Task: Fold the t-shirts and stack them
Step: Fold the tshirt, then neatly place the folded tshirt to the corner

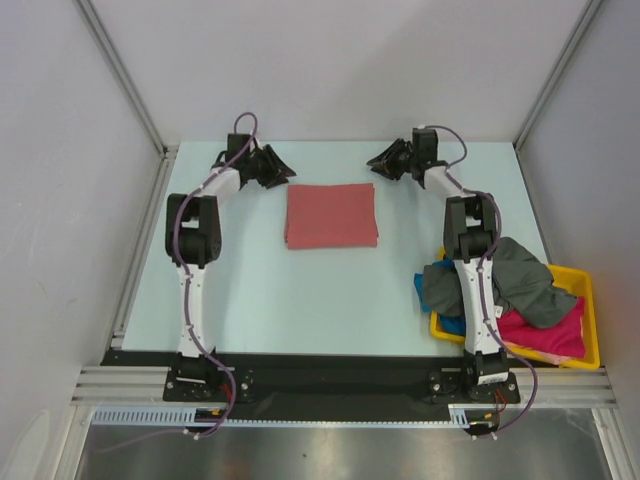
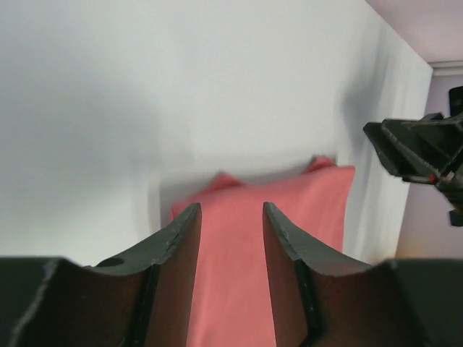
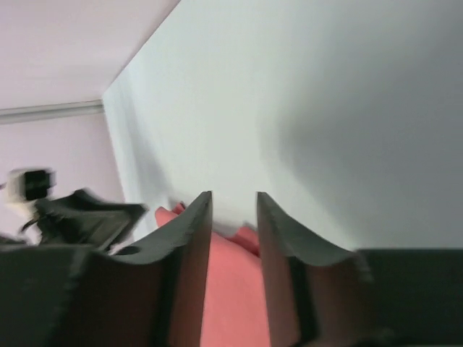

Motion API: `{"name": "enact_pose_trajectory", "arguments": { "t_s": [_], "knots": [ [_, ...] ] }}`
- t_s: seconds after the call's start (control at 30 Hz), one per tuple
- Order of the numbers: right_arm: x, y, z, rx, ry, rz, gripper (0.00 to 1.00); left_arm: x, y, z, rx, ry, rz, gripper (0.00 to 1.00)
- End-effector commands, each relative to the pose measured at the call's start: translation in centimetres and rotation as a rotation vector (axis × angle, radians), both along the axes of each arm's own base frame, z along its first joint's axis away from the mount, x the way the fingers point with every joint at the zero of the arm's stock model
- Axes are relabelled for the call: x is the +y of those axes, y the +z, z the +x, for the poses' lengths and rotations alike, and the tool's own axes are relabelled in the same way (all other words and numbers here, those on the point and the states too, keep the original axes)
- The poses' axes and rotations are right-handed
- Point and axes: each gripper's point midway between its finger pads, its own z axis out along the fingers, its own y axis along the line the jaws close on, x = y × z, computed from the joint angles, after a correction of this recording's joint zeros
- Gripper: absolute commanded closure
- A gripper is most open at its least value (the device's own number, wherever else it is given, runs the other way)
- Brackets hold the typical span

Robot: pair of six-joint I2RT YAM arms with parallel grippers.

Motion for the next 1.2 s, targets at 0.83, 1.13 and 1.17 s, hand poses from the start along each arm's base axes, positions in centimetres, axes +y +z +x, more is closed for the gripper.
{"name": "enact_pose_trajectory", "arguments": {
  "t_s": [0.83, 1.13, 1.17],
  "knots": [
    [-1.2, 1.8, -7.1, -0.119, 0.504, -0.233, 0.24, 2.9, 16.6, -36.3, -0.088, 0.017, 0.098, 0.54],
    [0.8, -1.3, -10.0, -0.012, 0.524, -0.247, 0.26, 3.6, 16.9, -37.7, -0.075, 0.047, 0.106, 0.55],
    [1.2, -1.5, -10.3, 0.006, 0.518, -0.245, 0.30, 3.6, 16.9, -37.7, -0.077, 0.049, 0.103, 0.55]
  ]
}}
